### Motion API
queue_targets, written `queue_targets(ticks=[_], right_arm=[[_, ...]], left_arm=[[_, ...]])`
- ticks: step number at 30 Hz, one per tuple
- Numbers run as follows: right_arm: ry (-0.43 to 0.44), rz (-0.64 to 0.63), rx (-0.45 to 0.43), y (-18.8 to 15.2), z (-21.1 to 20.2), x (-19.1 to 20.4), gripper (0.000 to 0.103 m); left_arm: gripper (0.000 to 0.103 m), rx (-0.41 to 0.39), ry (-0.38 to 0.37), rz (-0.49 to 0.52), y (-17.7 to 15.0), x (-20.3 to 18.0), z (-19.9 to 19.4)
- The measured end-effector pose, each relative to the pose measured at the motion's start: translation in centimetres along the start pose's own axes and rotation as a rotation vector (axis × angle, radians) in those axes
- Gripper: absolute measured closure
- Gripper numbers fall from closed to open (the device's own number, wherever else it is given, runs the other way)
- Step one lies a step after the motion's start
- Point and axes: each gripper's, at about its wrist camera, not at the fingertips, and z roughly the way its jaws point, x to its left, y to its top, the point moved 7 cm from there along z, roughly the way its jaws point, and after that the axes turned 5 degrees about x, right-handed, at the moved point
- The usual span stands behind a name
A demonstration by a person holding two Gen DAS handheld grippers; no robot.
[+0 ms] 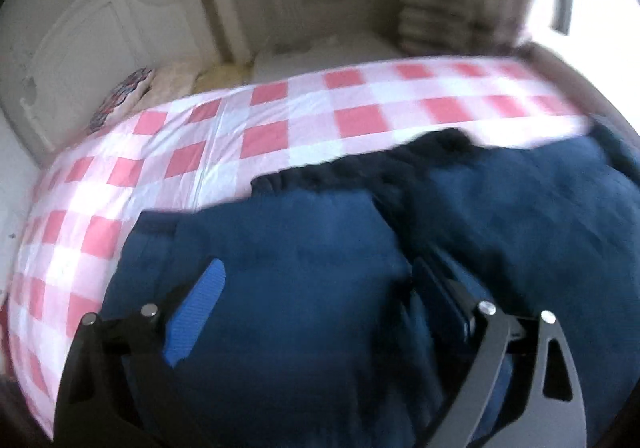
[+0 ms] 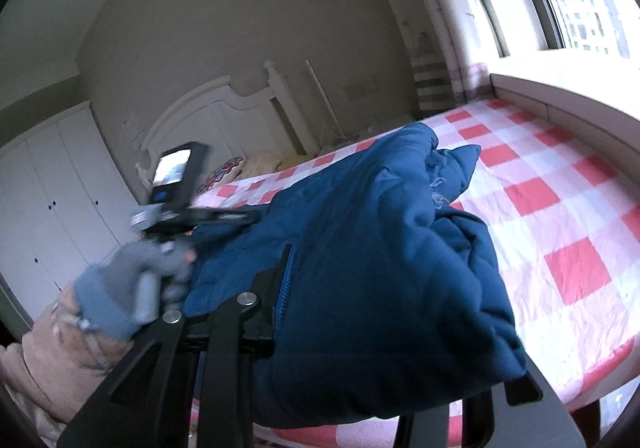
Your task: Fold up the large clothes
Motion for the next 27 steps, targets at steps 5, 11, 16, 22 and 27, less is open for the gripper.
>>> queue_targets(ticks=[5, 11, 16, 22, 27], right_arm=[[-0.014, -0.021, -0.008, 0.6, -0.3, 1.1, 0.064], [-0.032, -0.237, -0.029, 2.8, -0.2, 8.1, 0.064], [-0.038, -0.523, -0.049, 4.0, 2.0, 18.3, 0.064], [-0.061, -0.966, 0.048, -2.5, 9.2, 30.9, 0.063], [-0.144, -1.372, 0.285, -14.8, 17.9, 34.0, 0.044]], left_arm=[[0.006, -0.075, -0.064, 0.139, -9.4, -2.8, -6.5], [0.007, -0.102, -0.091, 0.188, -14.6, -3.7, -6.3], [0.008, -0.154, -0.377, 0.041, -14.0, 2.3, -11.0], [0.009, -0.311, -0.164, -0.445, -15.1, 24.3, -16.6], [0.008, -0.34, -0.102, -0.528, -17.8, 29.4, -18.4]])
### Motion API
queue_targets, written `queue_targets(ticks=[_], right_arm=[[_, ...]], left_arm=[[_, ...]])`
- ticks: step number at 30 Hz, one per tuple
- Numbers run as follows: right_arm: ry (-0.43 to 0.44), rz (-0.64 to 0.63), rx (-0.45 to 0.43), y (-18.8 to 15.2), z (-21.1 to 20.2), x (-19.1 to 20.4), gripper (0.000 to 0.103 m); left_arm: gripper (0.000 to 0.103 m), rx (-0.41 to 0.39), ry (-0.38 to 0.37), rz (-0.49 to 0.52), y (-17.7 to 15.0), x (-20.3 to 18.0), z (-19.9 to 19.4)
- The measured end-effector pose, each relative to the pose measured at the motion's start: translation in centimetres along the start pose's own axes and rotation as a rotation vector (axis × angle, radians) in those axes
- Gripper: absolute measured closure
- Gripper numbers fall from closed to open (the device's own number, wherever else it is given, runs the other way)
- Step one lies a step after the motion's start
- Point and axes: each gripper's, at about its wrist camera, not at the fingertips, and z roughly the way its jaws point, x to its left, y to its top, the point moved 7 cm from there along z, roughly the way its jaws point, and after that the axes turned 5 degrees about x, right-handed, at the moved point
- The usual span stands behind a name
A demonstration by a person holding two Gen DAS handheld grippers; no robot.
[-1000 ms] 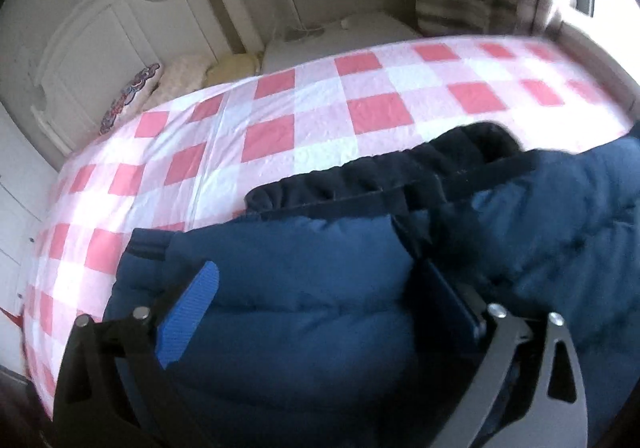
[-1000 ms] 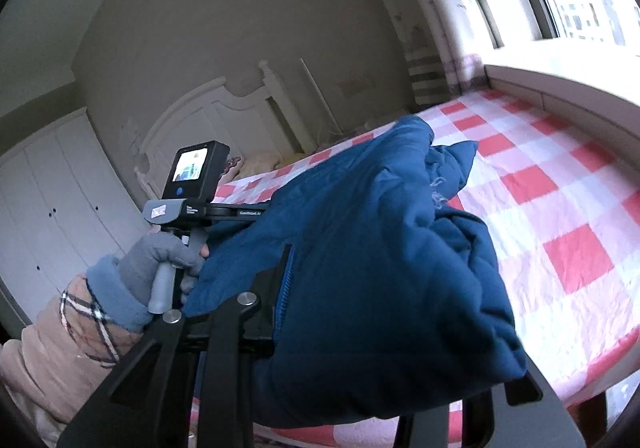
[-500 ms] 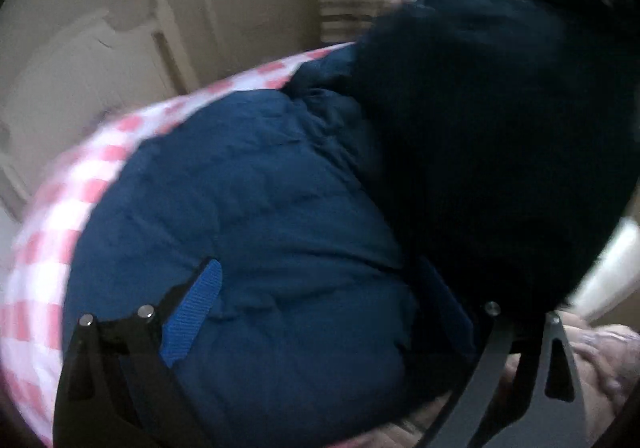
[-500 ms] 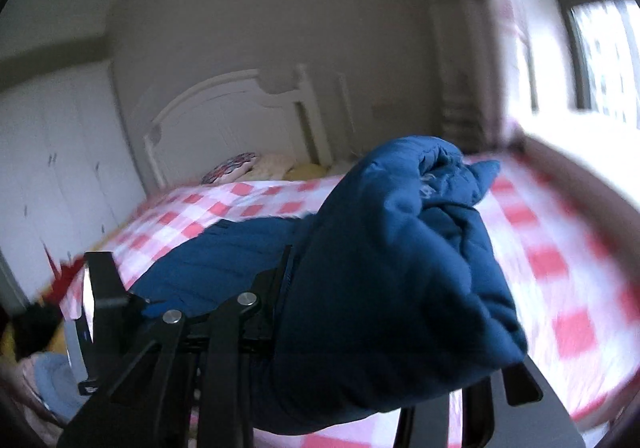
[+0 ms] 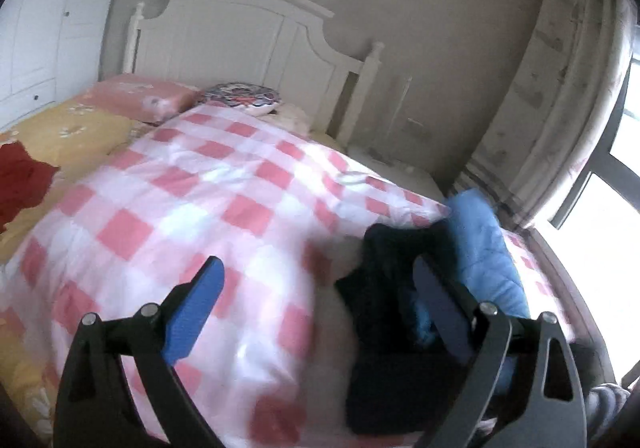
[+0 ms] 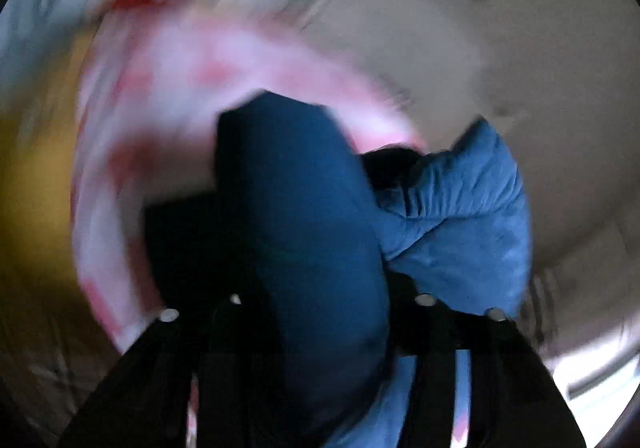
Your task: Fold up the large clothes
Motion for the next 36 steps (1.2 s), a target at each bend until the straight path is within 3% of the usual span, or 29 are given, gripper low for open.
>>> queue_targets(ticks=[1, 2, 5, 9, 12, 13, 16, 17, 18, 19, 21, 23, 24, 26, 28, 32, 34, 36], right_arm=[[-0.088, -0.057, 0.007, 0.2, 0.6, 1.1, 0.043], [-0.111, -0.065, 0.017, 0.4, 0.7, 1.4, 0.043], [-0.061, -0.028, 0.01, 0.1, 0.7, 0.6, 0.043], [-0.134, -0.076, -0.013, -0.7, 0.7, 1.2, 0.041], [-0.156, -0.082, -0.022, -1.0, 0.7, 1.4, 0.04], [-0.131, -0.048, -0.029, -0.8, 0.4, 1.3, 0.04], [-0.163, -0.068, -0.046, -0.2, -0.4, 1.8, 0.039], [-0.175, -0.076, -0.05, -0.1, -0.2, 2.0, 0.039], [-0.186, -0.083, -0.056, 0.1, 0.2, 2.1, 0.039], [-0.188, -0.087, -0.058, 0.0, 0.1, 2.2, 0.039], [-0.179, -0.103, -0.064, -0.4, -0.5, 2.2, 0.037], [-0.161, -0.114, -0.08, -0.8, -1.6, 2.0, 0.028], [-0.111, -0.102, -0.106, -1.2, -2.6, 1.7, 0.02], [-0.014, -0.025, -0.158, -2.1, -4.8, 0.2, 0.016], [0.072, 0.122, -0.213, -3.4, -6.8, -3.4, 0.015], [0.119, 0.435, -0.258, -7.0, -6.8, -13.8, 0.015], [0.169, 0.567, -0.263, -8.6, -4.7, -19.3, 0.02], [0.193, 0.651, -0.235, -9.4, -1.5, -23.4, 0.042]], left_arm=[[0.008, 0.011, -0.004, 0.004, -0.4, 0.0, 0.2], [0.008, 0.034, -0.012, 0.015, -1.1, -0.2, 0.7], [0.008, 0.095, -0.059, 0.078, -2.3, -2.9, 2.6], [0.007, 0.08, -0.127, 0.247, 0.3, -10.6, 3.7], [0.002, 0.085, -0.189, 0.408, 2.5, -18.6, 5.6], [0.002, 0.125, -0.17, 0.496, 2.6, -21.0, 7.1], [0.002, 0.166, -0.071, 0.581, 2.7, -24.1, 11.5], [0.002, 0.239, -0.037, 0.637, 1.9, -24.9, 14.0], [0.002, 0.272, -0.012, 0.675, 1.5, -25.1, 15.5], [0.002, 0.285, 0.06, 0.734, 0.9, -25.1, 17.6], [0.002, 0.268, 0.16, 0.813, 0.2, -24.2, 20.6], [0.002, 0.277, 0.127, 0.751, -0.3, -22.3, 22.7], [0.002, 0.292, 0.102, 0.681, -0.4, -21.1, 23.6], [0.002, 0.272, 0.102, 0.625, -0.3, -19.1, 23.8], [0.002, 0.254, 0.118, 0.571, -0.1, -17.7, 23.9], [0.002, 0.222, 0.117, 0.497, 0.2, -16.1, 24.1], [0.002, 0.21, 0.13, 0.502, 0.1, -16.1, 23.9], [0.002, 0.209, 0.133, 0.5, 0.2, -16.1, 24.0]])
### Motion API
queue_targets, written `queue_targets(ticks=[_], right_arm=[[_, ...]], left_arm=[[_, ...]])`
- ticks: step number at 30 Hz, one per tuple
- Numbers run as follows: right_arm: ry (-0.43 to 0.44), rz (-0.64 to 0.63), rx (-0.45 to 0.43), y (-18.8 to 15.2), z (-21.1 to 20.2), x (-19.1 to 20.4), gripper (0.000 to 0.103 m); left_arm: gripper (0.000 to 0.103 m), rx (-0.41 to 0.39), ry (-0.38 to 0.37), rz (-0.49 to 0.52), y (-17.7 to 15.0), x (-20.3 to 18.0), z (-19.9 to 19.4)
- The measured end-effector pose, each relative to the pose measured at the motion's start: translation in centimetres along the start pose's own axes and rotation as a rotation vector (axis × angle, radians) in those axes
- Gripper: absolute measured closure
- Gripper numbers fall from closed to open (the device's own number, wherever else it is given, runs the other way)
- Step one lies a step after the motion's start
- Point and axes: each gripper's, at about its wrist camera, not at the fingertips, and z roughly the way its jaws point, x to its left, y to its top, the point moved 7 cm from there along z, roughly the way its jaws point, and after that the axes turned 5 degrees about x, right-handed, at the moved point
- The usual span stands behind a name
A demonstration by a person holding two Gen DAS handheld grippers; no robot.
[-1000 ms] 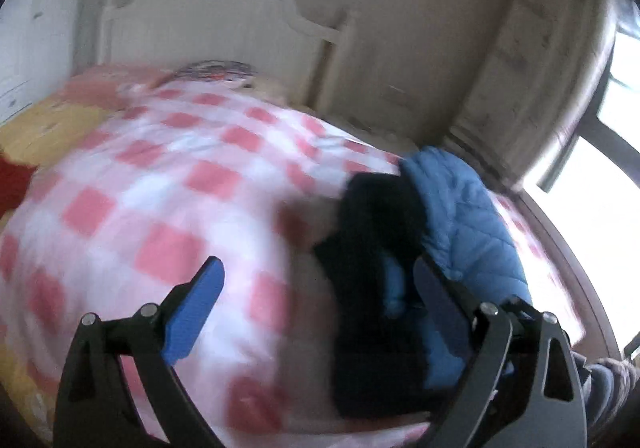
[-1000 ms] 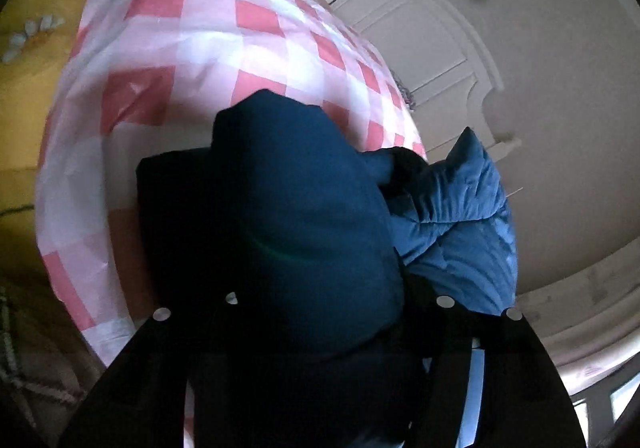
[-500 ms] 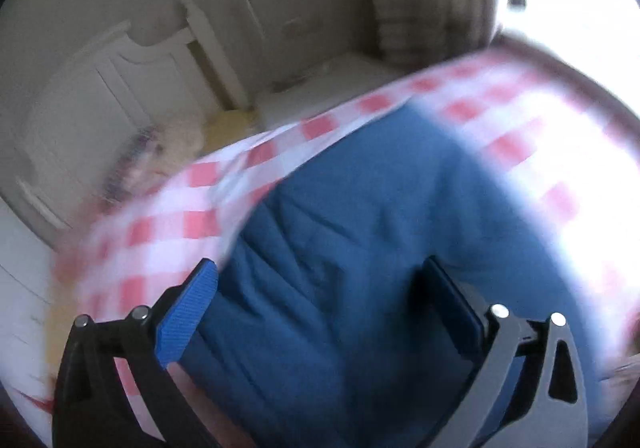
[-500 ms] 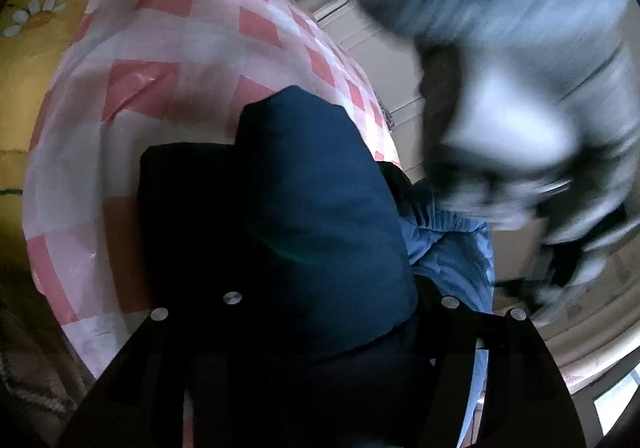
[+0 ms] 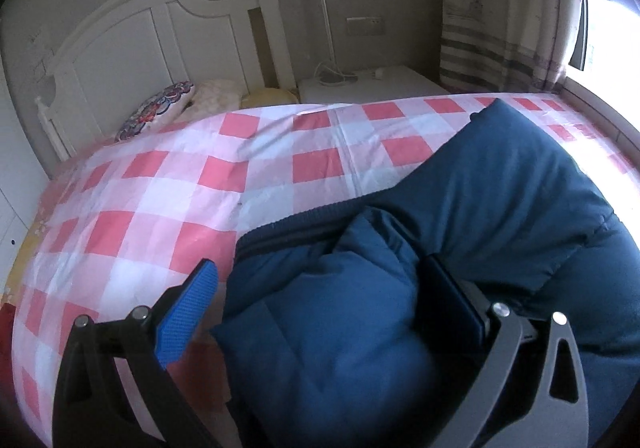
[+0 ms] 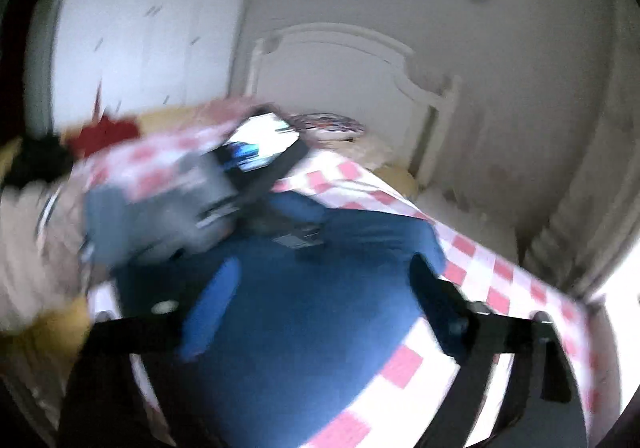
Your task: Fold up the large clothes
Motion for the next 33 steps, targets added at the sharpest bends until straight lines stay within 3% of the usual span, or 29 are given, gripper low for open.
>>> queue_targets(ticks=[2, 6, 9, 11, 13, 17, 21, 22, 23, 25, 27, 28, 29, 30, 32, 33], right_arm=[[-0.003, 0.076, 0.025, 1.0, 3.1, -4.3, 0.053], [0.021, 0.176, 0.083, 3.5, 10.6, -8.3, 0.065], [0.032, 0.176, 0.146, 3.5, 15.4, -8.1, 0.068], [0.037, 0.114, 0.315, 0.8, 20.7, -6.2, 0.068], [0.089, 0.165, 0.355, -0.3, 22.3, -5.9, 0.067], [0.138, 0.175, 0.403, 0.0, 23.1, -6.6, 0.067], [0.114, 0.174, 0.396, 0.1, 23.0, -6.7, 0.067], [0.112, 0.173, 0.395, 0.0, 22.7, -6.3, 0.067], [0.112, 0.174, 0.395, 0.0, 22.7, -6.3, 0.067], [0.111, 0.174, 0.395, -0.1, 22.7, -6.3, 0.067], [0.11, 0.172, 0.394, -0.3, 22.9, -6.1, 0.067], [0.107, 0.171, 0.393, -0.4, 22.8, -6.0, 0.067], [0.103, 0.169, 0.394, -0.3, 22.8, -6.0, 0.067], [0.095, 0.162, 0.395, -0.3, 22.6, -5.9, 0.067], [0.074, 0.131, 0.406, 0.1, 22.1, -5.8, 0.067], [0.057, 0.116, 0.409, 0.7, 21.5, -5.9, 0.067]], left_arm=[[0.002, 0.0, -0.001, -0.006, 0.0, 0.0, 0.0], [0.002, 0.0, -0.006, -0.028, -0.3, 0.3, 0.1], [0.002, -0.002, -0.009, -0.048, -0.3, 0.7, 0.2], [0.002, -0.006, 0.009, -0.067, -0.4, 1.1, 0.2], [0.002, -0.002, 0.02, -0.097, -0.6, 1.8, 0.5], [0.002, 0.024, -0.013, -0.134, -0.7, 2.5, 1.1], [0.002, 0.033, 0.149, -0.019, 1.2, 2.1, -1.2], [0.002, 0.013, 0.158, -0.023, 1.8, 2.2, -2.2], [0.002, -0.015, 0.122, -0.057, 2.6, 2.5, -3.9], [0.002, -0.014, 0.105, -0.079, 3.0, 2.5, -5.1], [0.002, 0.021, 0.189, -0.009, 2.2, 1.9, -3.8], [0.002, 0.09, 0.231, 0.033, 0.9, 1.6, -1.5], [0.002, 0.118, 0.198, 0.028, 0.0, 1.4, -0.1], [0.002, 0.117, 0.113, -0.05, -0.7, 2.2, 1.0], [0.002, 0.141, 0.044, -0.121, -1.2, 3.5, 1.7], [0.002, 0.14, 0.045, -0.129, -1.3, 3.8, 1.8]])
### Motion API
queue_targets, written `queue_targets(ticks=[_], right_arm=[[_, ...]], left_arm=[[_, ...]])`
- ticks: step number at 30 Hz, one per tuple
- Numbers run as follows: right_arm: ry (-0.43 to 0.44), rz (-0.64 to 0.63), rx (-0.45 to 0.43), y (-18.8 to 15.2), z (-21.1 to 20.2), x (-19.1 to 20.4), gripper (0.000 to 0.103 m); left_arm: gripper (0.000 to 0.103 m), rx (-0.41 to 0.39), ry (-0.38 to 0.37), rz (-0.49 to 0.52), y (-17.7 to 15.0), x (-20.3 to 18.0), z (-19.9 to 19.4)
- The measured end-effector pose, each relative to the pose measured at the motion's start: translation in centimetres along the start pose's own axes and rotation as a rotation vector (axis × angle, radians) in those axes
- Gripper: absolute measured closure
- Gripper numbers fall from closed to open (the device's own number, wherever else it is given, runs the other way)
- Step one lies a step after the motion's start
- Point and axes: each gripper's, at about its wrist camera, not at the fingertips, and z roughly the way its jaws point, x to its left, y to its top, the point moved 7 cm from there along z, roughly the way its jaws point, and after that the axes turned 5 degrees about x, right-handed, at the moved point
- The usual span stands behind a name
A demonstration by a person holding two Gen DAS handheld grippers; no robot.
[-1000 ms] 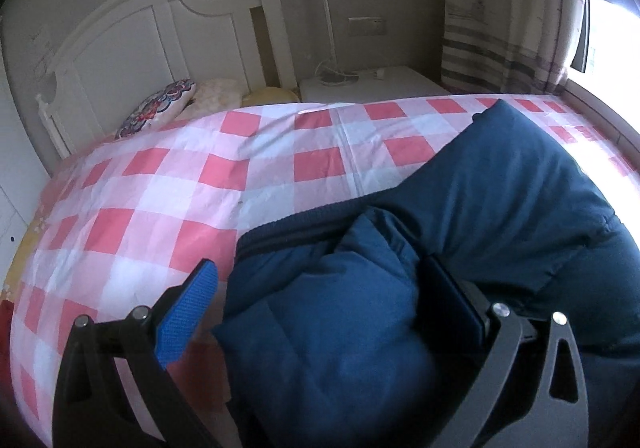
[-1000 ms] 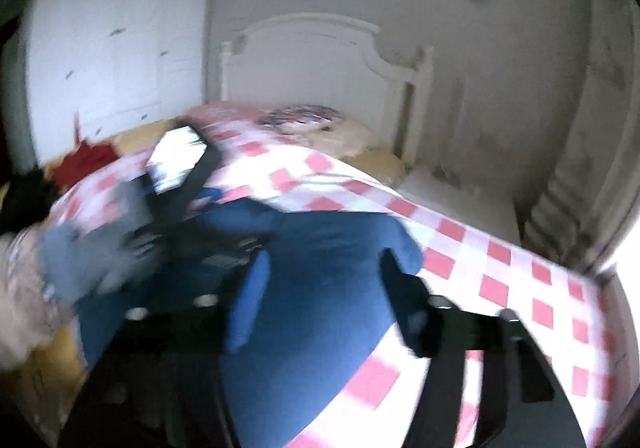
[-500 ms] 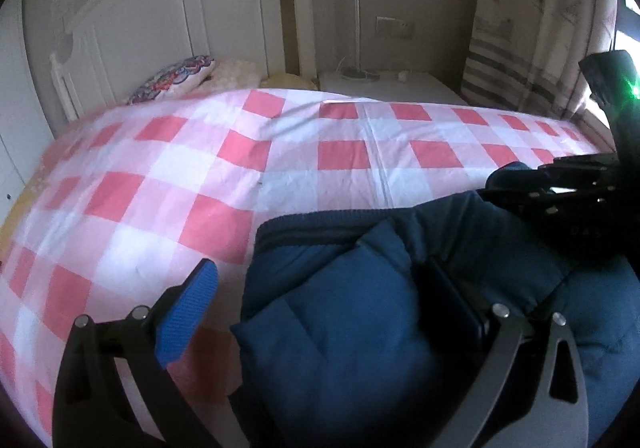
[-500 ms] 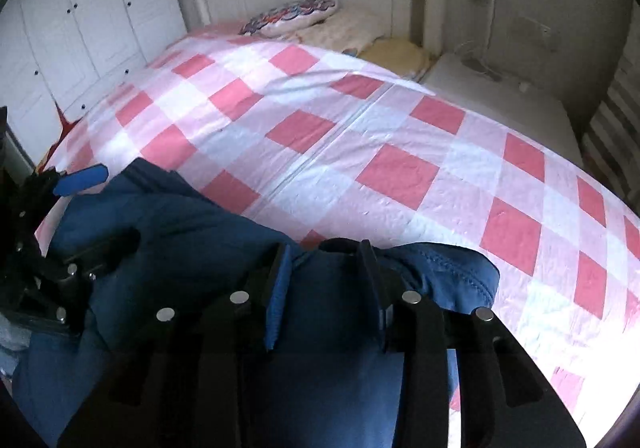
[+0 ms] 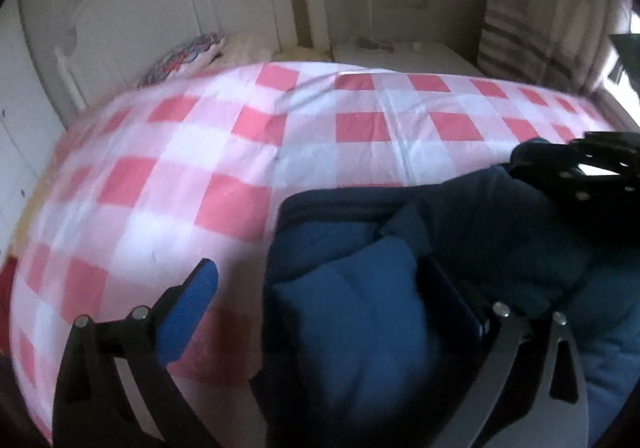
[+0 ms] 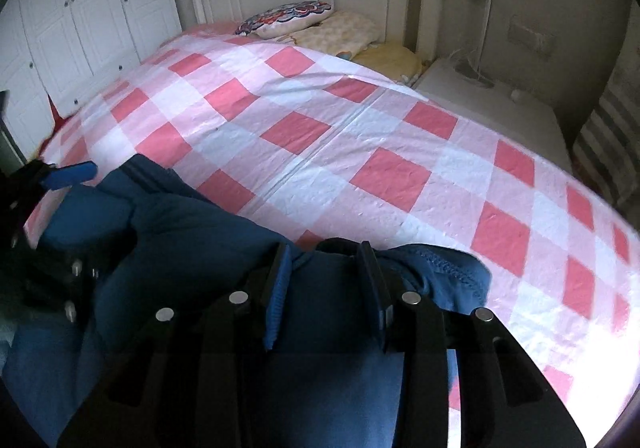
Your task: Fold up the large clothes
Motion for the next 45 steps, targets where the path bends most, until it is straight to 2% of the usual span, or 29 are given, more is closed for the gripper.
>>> queue_targets(ticks=[1, 3, 6, 8, 10, 11, 13, 15, 17, 19, 20, 21, 22, 23, 25, 28, 30, 32, 35, 36, 38, 39, 41, 43, 45], right_arm=[[-0.004, 0.008, -0.02, 0.3, -0.9, -0.1, 0.067], [0.009, 0.073, -0.125, 1.2, -4.0, -1.4, 0.067], [-0.005, 0.194, -0.235, 1.7, -6.5, -4.2, 0.067], [-0.015, 0.222, -0.178, 0.8, -4.6, -5.2, 0.067], [-0.013, 0.161, -0.015, -1.5, 0.5, -4.2, 0.067], [-0.002, 0.17, -0.059, -2.0, 0.9, -4.0, 0.067], [0.015, 0.222, -0.032, -1.9, 0.6, -4.5, 0.067], [-0.096, 0.148, -0.003, -0.8, -0.9, -3.9, 0.067], [-0.163, 0.094, -0.06, 0.3, -2.8, -2.7, 0.067], [-0.122, 0.09, -0.126, 1.4, -4.6, -1.5, 0.067], [-0.115, 0.082, -0.132, 1.6, -4.7, -1.1, 0.067], [-0.107, 0.061, -0.119, 1.7, -4.2, -0.4, 0.067], [-0.09, 0.019, -0.055, 1.2, -2.6, 0.5, 0.067], [-0.084, -0.04, 0.054, 0.1, 0.0, 1.6, 0.067], [-0.132, -0.096, 0.043, -0.1, 0.9, 2.1, 0.067], [-0.145, -0.092, 0.044, -0.1, 0.4, 1.9, 0.067], [-0.185, -0.097, 0.029, 0.0, -0.5, 2.0, 0.067], [-0.18, -0.048, -0.034, -0.1, -3.2, 2.0, 0.067], [-0.098, -0.015, -0.141, -1.6, -7.9, 3.1, 0.062], [-0.073, -0.038, -0.152, -2.7, -9.0, 4.2, 0.057], [-0.067, -0.118, -0.142, -4.4, -9.6, 6.7, 0.032], [-0.084, -0.174, -0.117, -6.0, -9.0, 8.0, 0.016], [-0.097, -0.147, -0.118, -7.5, -7.8, 8.4, 0.016], [-0.022, -0.078, -0.119, -7.7, -7.0, 7.7, 0.015], [0.0, -0.084, -0.135, -7.7, -6.7, 7.3, 0.013]], left_arm=[[0.002, -0.005, 0.009, 0.001, -0.1, 0.0, 0.0], [0.002, -0.027, 0.037, 0.012, -0.2, -0.2, -0.4], [0.002, -0.034, 0.026, -0.002, -0.5, -0.1, -0.3], [0.002, -0.038, 0.017, -0.013, -0.6, 0.0, -0.2], [0.002, -0.043, 0.023, -0.02, -0.6, -0.1, -0.3], [0.002, -0.043, 0.033, -0.022, -0.6, 0.0, -0.3], [0.002, -0.042, 0.031, -0.024, -0.5, 0.0, -0.3], [0.002, -0.045, 0.036, -0.021, -0.5, 0.0, -0.3], [0.002, -0.047, 0.033, -0.024, -0.4, 0.2, -0.3], [0.002, -0.05, 0.031, -0.025, -0.5, 0.2, -0.3], [0.002, -0.051, 0.03, -0.028, -0.5, 0.2, -0.3], [0.002, -0.051, 0.029, -0.029, -0.5, 0.2, -0.4], [0.002, -0.051, 0.028, -0.029, -0.5, 0.2, -0.4], [0.002, -0.052, 0.027, -0.03, -0.5, 0.2, -0.4], [0.002, -0.047, 0.027, -0.036, -0.6, 0.4, -0.2], [0.002, -0.039, 0.01, -0.042, -0.6, 0.4, 0.0], [0.002, -0.041, 0.01, -0.043, -0.6, 0.4, -0.1], [0.002, -0.039, 0.009, -0.045, -0.6, 0.5, 0.0], [0.002, -0.036, 0.001, -0.047, -0.6, 0.4, 0.1], [0.002, -0.035, -0.001, -0.048, -0.5, 0.4, 0.1], [0.002, -0.033, -0.006, -0.052, -0.6, 0.4, 0.1], [0.002, -0.031, -0.01, -0.054, -0.6, 0.4, 0.2], [0.002, -0.03, -0.005, -0.052, -0.6, 0.4, 0.2], [0.002, -0.03, 0.005, -0.05, -0.7, 0.3, 0.2], [0.002, -0.025, 0.014, -0.045, -0.6, 0.2, 0.2]])
